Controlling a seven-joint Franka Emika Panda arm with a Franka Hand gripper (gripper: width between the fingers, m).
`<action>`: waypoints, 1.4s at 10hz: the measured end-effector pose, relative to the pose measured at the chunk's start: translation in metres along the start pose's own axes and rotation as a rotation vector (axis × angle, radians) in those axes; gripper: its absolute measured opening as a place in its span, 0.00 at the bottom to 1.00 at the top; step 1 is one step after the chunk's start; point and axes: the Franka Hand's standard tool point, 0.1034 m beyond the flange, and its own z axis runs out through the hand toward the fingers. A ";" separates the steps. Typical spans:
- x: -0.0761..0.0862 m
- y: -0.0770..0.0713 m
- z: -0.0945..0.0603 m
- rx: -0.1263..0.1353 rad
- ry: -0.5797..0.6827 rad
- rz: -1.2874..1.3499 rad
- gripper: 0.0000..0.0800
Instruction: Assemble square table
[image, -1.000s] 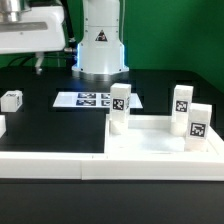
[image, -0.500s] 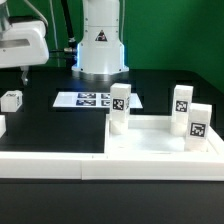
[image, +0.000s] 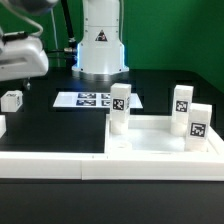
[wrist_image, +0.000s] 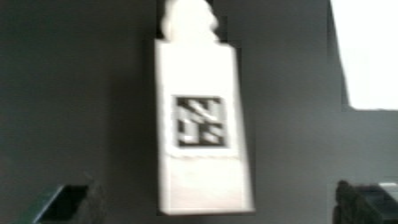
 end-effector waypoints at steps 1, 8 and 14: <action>0.007 0.014 0.002 -0.027 -0.029 0.010 0.81; 0.006 0.011 0.000 -0.001 -0.143 0.171 0.81; -0.012 0.001 0.042 0.055 -0.317 0.189 0.81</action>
Offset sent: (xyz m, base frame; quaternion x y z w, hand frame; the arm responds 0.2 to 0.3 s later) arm 0.0113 0.0227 0.0183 0.1601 -0.1537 0.2085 0.9525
